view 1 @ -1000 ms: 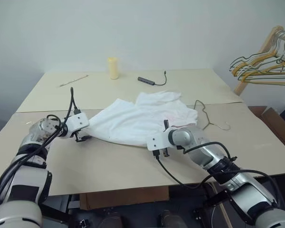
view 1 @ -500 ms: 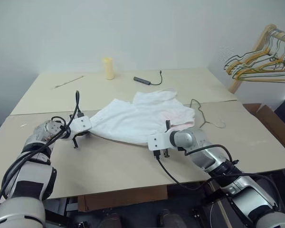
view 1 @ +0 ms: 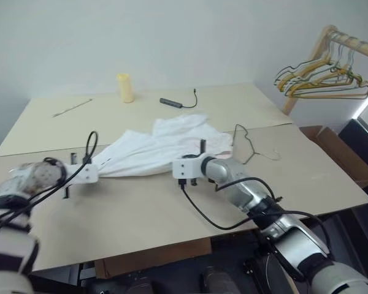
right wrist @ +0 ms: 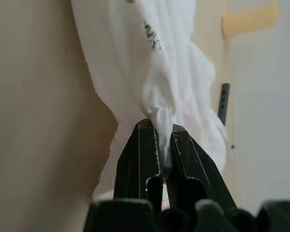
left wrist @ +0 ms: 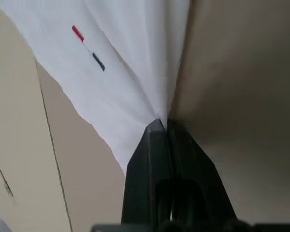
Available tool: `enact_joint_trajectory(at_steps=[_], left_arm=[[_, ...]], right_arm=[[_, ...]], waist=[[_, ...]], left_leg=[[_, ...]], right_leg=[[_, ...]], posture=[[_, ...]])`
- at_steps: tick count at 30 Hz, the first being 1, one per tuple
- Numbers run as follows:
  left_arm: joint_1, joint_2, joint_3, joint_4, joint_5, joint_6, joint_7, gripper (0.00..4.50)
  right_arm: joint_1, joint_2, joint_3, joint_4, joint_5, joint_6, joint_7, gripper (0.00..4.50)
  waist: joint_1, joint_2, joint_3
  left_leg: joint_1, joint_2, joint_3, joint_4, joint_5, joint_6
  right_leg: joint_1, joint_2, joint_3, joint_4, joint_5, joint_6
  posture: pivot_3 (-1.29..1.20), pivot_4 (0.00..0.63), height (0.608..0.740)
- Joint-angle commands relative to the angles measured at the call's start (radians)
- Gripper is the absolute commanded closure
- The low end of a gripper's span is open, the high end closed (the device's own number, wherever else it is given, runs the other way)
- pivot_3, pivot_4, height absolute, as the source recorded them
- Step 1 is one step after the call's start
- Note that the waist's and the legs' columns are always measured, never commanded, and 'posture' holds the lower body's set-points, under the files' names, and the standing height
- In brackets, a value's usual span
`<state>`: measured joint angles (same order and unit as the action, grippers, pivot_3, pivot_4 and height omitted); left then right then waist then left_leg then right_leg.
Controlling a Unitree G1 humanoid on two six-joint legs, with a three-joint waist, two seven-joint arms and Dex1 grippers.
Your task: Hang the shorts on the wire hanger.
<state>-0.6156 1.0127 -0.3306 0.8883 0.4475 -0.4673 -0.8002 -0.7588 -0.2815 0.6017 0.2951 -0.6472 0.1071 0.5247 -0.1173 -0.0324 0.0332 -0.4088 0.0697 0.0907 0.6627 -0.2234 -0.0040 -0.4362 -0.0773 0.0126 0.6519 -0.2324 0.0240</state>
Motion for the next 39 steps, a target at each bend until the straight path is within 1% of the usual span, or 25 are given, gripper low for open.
enact_joint_trajectory(at_steps=[1, 3, 4, 5, 6, 8, 9, 11, 12, 14, 15, 16, 18, 19, 22, 23, 25, 26, 30, 33, 36, 39], left_arm=[[0.197, 0.156, 0.091, -0.217, -0.056, 0.163, -0.094, 4.47], [0.420, 0.256, 0.183, -0.434, -0.136, 0.296, -0.181, 4.47], [0.500, 0.285, 0.222, -0.516, -0.163, 0.350, -0.206, 4.47], [0.615, 0.315, 0.284, -0.622, -0.198, 0.427, -0.242, 4.47], [0.728, 0.328, 0.360, -0.723, -0.220, 0.500, -0.272, 4.47], [0.930, 0.321, 0.519, -0.918, -0.240, 0.622, -0.335, 4.47], [0.998, 0.301, 0.586, -1.002, -0.251, 0.664, -0.360, 4.47], [1.077, 0.259, 0.681, -1.159, -0.291, 0.741, -0.400, 4.47], [1.094, 0.246, 0.708, -1.216, -0.313, 0.763, -0.418, 4.47], [1.099, 0.233, 0.737, -1.306, -0.352, 0.794, -0.449, 4.47], [1.091, 0.228, 0.744, -1.340, -0.376, 0.812, -0.462, 4.47], [1.079, 0.227, 0.745, -1.368, -0.398, 0.822, -0.473, 4.47], [1.054, 0.237, 0.739, -1.411, -0.429, 0.833, -0.496, 4.47], [1.038, 0.241, 0.732, -1.427, -0.445, 0.835, -0.505, 4.47], [1.004, 0.245, 0.713, -1.443, -0.478, 0.838, -0.529, 4.47], [0.999, 0.249, 0.709, -1.437, -0.485, 0.834, -0.540, 4.47], [0.993, 0.259, 0.704, -1.418, -0.483, 0.821, -0.551, 4.47], [0.994, 0.262, 0.701, -1.405, -0.481, 0.810, -0.555, 4.47], [1.027, 0.268, 0.702, -1.393, -0.472, 0.763, -0.585, 4.47], [1.064, 0.248, 0.733, -1.449, -0.523, 0.778, -0.629, 4.47], [1.105, 0.241, 0.751, -1.462, -0.526, 0.762, -0.655, 4.47], [1.118, 0.228, 0.717, -1.426, -0.502, 0.720, -0.628, 4.47]], right_arm=[[-0.036, -0.014, -0.012, 0.062, -0.016, -0.117, -0.093, 4.50], [-0.038, -0.019, -0.002, 0.076, 0.010, -0.225, -0.098, 4.50], [-0.038, -0.023, -0.001, 0.081, 0.017, -0.256, -0.097, 4.50], [-0.036, -0.037, 0.003, 0.078, 0.027, -0.292, -0.075, 4.50], [-0.029, -0.062, 0.010, 0.067, 0.046, -0.325, -0.024, 4.50], [-0.007, -0.139, 0.028, 0.011, 0.078, -0.374, 0.111, 4.50], [0.007, -0.176, 0.029, -0.023, 0.105, -0.380, 0.180, 4.50], [0.036, -0.252, 0.028, -0.100, 0.160, -0.386, 0.305, 4.50], [0.046, -0.284, 0.028, -0.130, 0.177, -0.388, 0.353, 4.50], [0.060, -0.349, 0.036, -0.187, 0.201, -0.377, 0.460, 4.50], [0.063, -0.369, 0.039, -0.203, 0.208, -0.372, 0.497, 4.50], [0.064, -0.379, 0.040, -0.209, 0.214, -0.358, 0.523, 4.50], [0.057, -0.386, 0.054, -0.192, 0.183, -0.343, 0.545, 4.50], [0.052, -0.390, 0.062, -0.183, 0.163, -0.339, 0.556, 4.50], [0.053, -0.382, 0.056, -0.178, 0.153, -0.314, 0.580, 4.50], [0.057, -0.384, 0.056, -0.190, 0.161, -0.309, 0.604, 4.50], [0.071, -0.398, 0.058, -0.214, 0.170, -0.305, 0.648, 4.50], [0.077, -0.406, 0.062, -0.217, 0.171, -0.332, 0.653, 4.50], [0.094, -0.417, 0.063, -0.197, 0.161, -0.446, 0.598, 4.50], [0.106, -0.444, 0.053, -0.198, 0.164, -0.485, 0.601, 4.50], [0.115, -0.468, 0.048, -0.206, 0.187, -0.508, 0.618, 4.50], [0.122, -0.478, 0.043, -0.204, 0.215, -0.531, 0.622, 4.50]], waist=[[-0.007, -0.001, 0.000], [-0.009, -0.001, 0.000], [-0.008, -0.002, 0.000], [-0.004, -0.002, 0.000], [-0.003, -0.002, 0.000], [0.010, -0.002, 0.000], [0.022, -0.002, 0.000], [0.048, -0.003, 0.000], [0.060, -0.003, 0.000], [0.078, -0.003, 0.000], [0.081, -0.003, 0.000], [0.081, -0.003, 0.000], [0.076, -0.003, 0.000], [0.075, -0.004, 0.000], [0.069, -0.007, -0.002], [0.067, -0.006, -0.002], [0.065, -0.006, -0.001], [0.064, -0.006, -0.002], [0.062, -0.006, -0.001], [0.055, -0.006, -0.001], [0.052, -0.006, -0.002], [0.049, -0.006, -0.001]], left_leg=[[-0.001, 0.000, 0.000, 0.000, 0.000, 0.000], [-0.001, 0.000, 0.001, 0.000, 0.000, -0.001], [-0.001, 0.001, 0.001, 0.000, -0.001, -0.001], [0.000, 0.001, 0.001, 0.000, -0.001, -0.001], [0.000, 0.001, 0.001, 0.000, -0.001, -0.001], [0.002, 0.001, 0.001, 0.000, -0.001, -0.001], [0.003, 0.001, 0.001, 0.000, -0.001, -0.001], [0.005, 0.001, 0.001, 0.000, -0.001, -0.001], [0.005, 0.001, 0.001, 0.000, -0.001, -0.001], [0.007, 0.002, 0.001, 0.000, -0.001, -0.001], [0.011, 0.002, 0.001, 0.000, -0.001, -0.001], [0.014, 0.003, 0.002, 0.000, -0.001, -0.002], [0.022, 0.004, 0.003, -0.001, -0.005, -0.008], [0.025, 0.005, 0.003, -0.001, -0.005, -0.009], [0.024, 0.005, 0.004, -0.001, -0.005, -0.008], [0.023, 0.005, 0.004, -0.001, -0.003, -0.005], [0.023, 0.005, 0.004, -0.001, -0.002, -0.004], [0.022, 0.005, 0.004, -0.001, -0.002, -0.004], [0.022, 0.006, 0.004, -0.002, -0.004, -0.007], [0.022, 0.006, 0.004, -0.002, -0.004, -0.007], [0.022, 0.006, 0.004, -0.002, -0.004, -0.007], [0.025, 0.006, 0.004, -0.002, -0.004, -0.007]], right_leg=[[-0.001, 0.000, 0.000, 0.001, 0.000, 0.000], [-0.002, -0.001, 0.001, 0.003, 0.000, 0.001], [-0.004, 0.000, 0.002, 0.003, 0.000, 0.000], [-0.003, 0.000, 0.002, 0.004, -0.001, 0.001], [-0.003, 0.000, 0.002, 0.004, -0.001, 0.000], [-0.001, 0.000, 0.002, 0.004, -0.001, 0.000], [0.000, -0.001, 0.001, 0.004, -0.001, 0.000], [0.002, -0.001, 0.000, 0.003, -0.002, -0.001], [0.002, -0.001, 0.000, 0.003, -0.003, -0.001], [0.003, 0.000, -0.001, 0.003, -0.008, 0.002], [0.007, 0.000, -0.002, 0.003, -0.011, -0.002], [0.009, 0.000, -0.002, 0.004, -0.014, -0.006], [0.014, 0.001, -0.002, 0.005, -0.016, -0.008], [0.015, 0.001, -0.002, 0.005, -0.016, -0.009], [0.015, 0.001, -0.001, 0.006, -0.016, -0.009], [0.015, 0.001, -0.001, 0.007, -0.016, -0.009], [0.013, 0.002, 0.000, 0.008, -0.016, -0.009], [0.013, 0.002, 0.000, 0.009, -0.016, -0.008], [0.013, 0.003, -0.001, 0.011, -0.016, -0.009], [0.013, 0.003, -0.001, 0.011, -0.017, -0.009], [0.013, 0.002, -0.001, 0.010, -0.020, -0.009], [0.014, 0.002, -0.001, 0.011, -0.023, -0.010]], posture=[[0.01, 0.000, 0.740], [0.03, 0.000, 0.740], [0.04, 0.000, 0.740], [0.05, 0.000, 0.740], [0.05, 0.000, 0.740], [0.05, 0.000, 0.740], [0.05, 0.000, 0.740], [0.04, 0.000, 0.740], [0.04, 0.000, 0.740], [0.02, 0.000, 0.740], [0.02, 0.000, 0.740], [0.01, 0.000, 0.740], [0.00, 0.000, 0.740], [0.00, 0.000, 0.740], [-0.01, 0.000, 0.740], [-0.02, 0.000, 0.740], [-0.02, 0.000, 0.740], [-0.02, 0.000, 0.740], [-0.03, 0.000, 0.740], [-0.03, 0.000, 0.740], [-0.03, 0.000, 0.740], [-0.02, 0.000, 0.740]])
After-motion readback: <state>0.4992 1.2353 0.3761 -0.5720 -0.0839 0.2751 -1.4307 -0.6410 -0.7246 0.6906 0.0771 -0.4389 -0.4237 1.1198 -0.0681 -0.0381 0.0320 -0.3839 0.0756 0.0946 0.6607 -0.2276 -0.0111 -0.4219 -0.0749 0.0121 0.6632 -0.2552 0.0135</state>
